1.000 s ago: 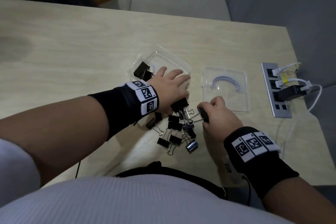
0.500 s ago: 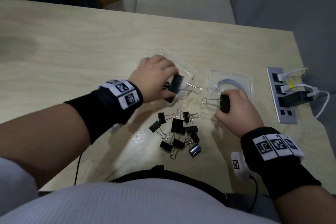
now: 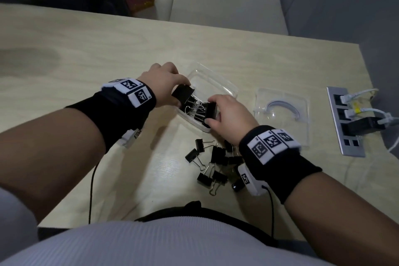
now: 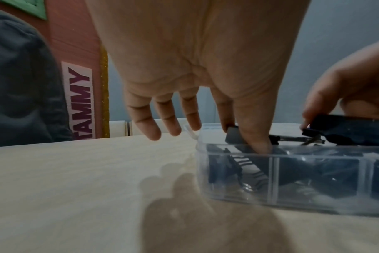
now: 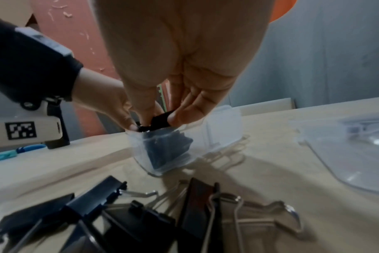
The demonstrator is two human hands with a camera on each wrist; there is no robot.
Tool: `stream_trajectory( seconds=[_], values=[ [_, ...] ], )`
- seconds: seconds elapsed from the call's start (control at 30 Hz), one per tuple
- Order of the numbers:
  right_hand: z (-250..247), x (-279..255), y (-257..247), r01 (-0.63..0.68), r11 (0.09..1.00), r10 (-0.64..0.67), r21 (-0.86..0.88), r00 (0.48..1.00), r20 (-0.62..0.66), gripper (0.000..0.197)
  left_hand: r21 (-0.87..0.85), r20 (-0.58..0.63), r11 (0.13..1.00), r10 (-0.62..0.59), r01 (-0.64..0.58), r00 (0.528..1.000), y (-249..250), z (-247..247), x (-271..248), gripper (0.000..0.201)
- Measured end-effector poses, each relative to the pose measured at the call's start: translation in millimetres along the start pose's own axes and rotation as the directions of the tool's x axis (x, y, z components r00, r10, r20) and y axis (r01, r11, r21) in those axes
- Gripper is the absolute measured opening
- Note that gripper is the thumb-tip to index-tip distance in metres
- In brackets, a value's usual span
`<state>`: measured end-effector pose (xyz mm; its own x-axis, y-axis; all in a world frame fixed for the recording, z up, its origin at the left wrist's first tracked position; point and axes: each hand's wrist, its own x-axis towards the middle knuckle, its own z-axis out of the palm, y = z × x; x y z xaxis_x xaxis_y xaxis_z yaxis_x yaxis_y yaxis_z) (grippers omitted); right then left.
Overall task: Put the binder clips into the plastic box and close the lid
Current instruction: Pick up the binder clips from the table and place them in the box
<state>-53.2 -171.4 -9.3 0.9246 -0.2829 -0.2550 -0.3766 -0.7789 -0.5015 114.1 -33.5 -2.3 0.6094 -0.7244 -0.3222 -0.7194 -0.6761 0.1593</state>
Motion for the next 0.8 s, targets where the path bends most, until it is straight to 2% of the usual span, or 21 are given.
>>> stream_trajectory(
  seconds=[0.1,0.23,0.3,0.4,0.53,0.63,0.73,0.8],
  values=[
    [4,5,1,-0.002,0.998,0.004,-0.065,1.0,0.024,0.044,-0.039,0.03,0.999,-0.006,0.007,1.0,-2,0,1,0.063],
    [9,4,1,-0.007,0.994,0.009,-0.107,1.0,0.016,0.044,-0.061,0.071,0.998,-0.003,0.008,0.997,-3,-3,0,0.065],
    [10,2,2,0.007,0.995,-0.007,-0.103,1.0,-0.001,0.046,-0.081,0.067,0.997,-0.007,0.012,0.998,-4,-4,0,0.059],
    [9,-3,3,-0.014,0.999,0.013,-0.053,1.0,-0.014,0.048,-0.071,0.038,0.997,-0.003,0.006,0.999,-4,-3,-1,0.044],
    [2,-18,8,0.009,0.998,-0.004,0.064,0.997,-0.078,0.048,-0.02,0.03,1.0,-0.012,0.013,0.999,1,-2,-4,0.049],
    [-6,-31,17,-0.015,0.995,0.029,0.099,0.99,-0.14,0.041,0.024,-0.055,1.0,-0.005,0.007,0.998,12,-6,-11,0.049],
    [-11,-45,31,-0.054,0.998,0.058,0.033,0.99,-0.127,0.029,0.008,-0.17,0.995,0.102,-0.102,0.98,29,-6,-27,0.037],
    [-9,-53,39,-0.053,0.997,0.051,-0.061,0.998,-0.047,0.026,0.018,-0.119,0.968,0.249,-0.249,0.961,44,-1,-42,0.029]
  ],
)
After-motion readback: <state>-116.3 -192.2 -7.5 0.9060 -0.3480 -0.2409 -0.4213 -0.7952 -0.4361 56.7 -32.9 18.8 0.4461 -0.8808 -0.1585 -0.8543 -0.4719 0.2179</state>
